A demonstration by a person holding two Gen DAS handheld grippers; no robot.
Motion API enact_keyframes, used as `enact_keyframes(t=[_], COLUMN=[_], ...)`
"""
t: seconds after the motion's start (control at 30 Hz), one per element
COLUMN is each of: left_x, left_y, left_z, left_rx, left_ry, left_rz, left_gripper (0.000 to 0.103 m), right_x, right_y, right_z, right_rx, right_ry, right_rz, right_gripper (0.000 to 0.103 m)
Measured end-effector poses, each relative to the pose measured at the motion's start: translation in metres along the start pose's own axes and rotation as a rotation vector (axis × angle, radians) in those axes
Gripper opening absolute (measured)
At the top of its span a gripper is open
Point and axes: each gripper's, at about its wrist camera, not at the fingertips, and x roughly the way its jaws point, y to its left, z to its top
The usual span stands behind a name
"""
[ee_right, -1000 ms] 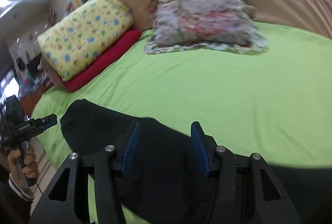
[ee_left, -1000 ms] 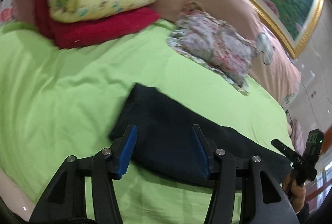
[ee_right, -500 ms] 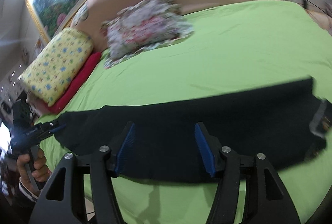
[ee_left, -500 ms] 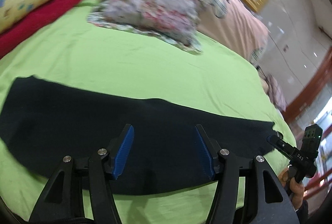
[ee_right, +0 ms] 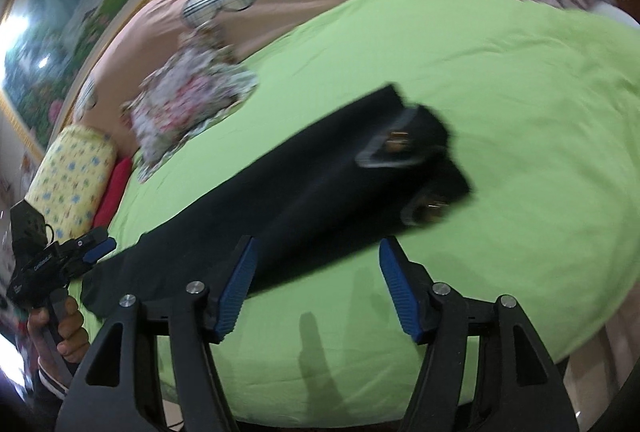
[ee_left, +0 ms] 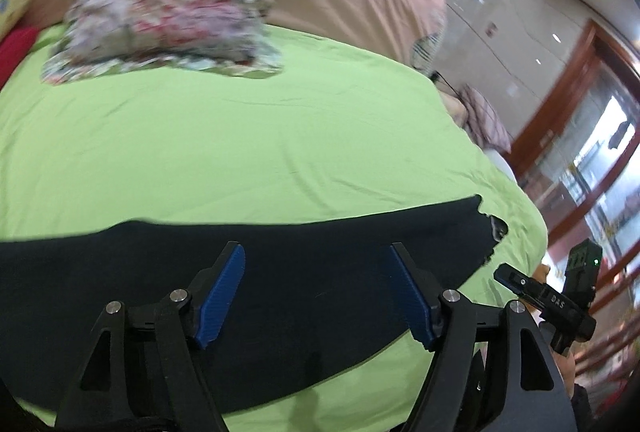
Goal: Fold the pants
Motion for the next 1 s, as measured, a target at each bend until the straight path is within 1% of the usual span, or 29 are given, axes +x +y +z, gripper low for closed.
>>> enact_keyframes(t=[0.13, 0.2, 0.37, 0.63, 0.7, 0.8, 0.83, 0.87, 0.9, 0.93, 1.0], left_x=[0.017, 0.028, 0.05, 0.087, 0.095, 0.109, 0.114, 0.119, 0.122, 0.126, 0.14], left_y=[-0.023, -0.035, -0.054, -0.088, -0.094, -0.105, -0.109, -0.113, -0.115, -0.119, -0.128], left_z=[0.012, 0.018, 0.028, 0.041, 0.043, 0.044, 0.045, 0.046, 0.047, 0.047, 0.05], left_rx=[0.05, 0.075, 0.125, 0.205, 0.218, 0.248, 0.261, 0.277, 0.286, 0.3, 0.334], left_ry=[0.016, 0.036, 0.075, 0.132, 0.144, 0.175, 0.183, 0.197, 0.204, 0.213, 0.247], left_rz=[-0.017, -0.03, -0.044, -0.057, -0.059, -0.062, -0.063, -0.068, -0.071, -0.076, -0.094], left_gripper=[0.075, 0.076, 0.076, 0.077, 0.077, 0.077, 0.077, 0.078, 0.078, 0.078, 0.078], right_x=[-0.003, -0.001, 0.008, 0.017, 0.02, 0.022, 0.023, 0.023, 0.023, 0.023, 0.023], right_y=[-0.02, -0.028, -0.041, -0.053, -0.055, -0.054, -0.054, -0.054, -0.056, -0.061, -0.071], right_z=[0.004, 0.006, 0.009, 0.021, 0.024, 0.026, 0.026, 0.026, 0.025, 0.024, 0.02], right_rx=[0.091, 0.141, 0.262, 0.381, 0.39, 0.37, 0.364, 0.353, 0.349, 0.355, 0.362], right_ry=[-0.012, -0.013, -0.012, -0.041, -0.051, -0.057, -0.057, -0.056, -0.052, -0.047, -0.043], right_rz=[0.006, 0.012, 0.068, 0.119, 0.107, 0.078, 0.066, 0.045, 0.037, 0.04, 0.054], right_gripper=[0.068, 0.07, 0.074, 0.078, 0.078, 0.077, 0.074, 0.061, 0.044, 0.038, 0.022])
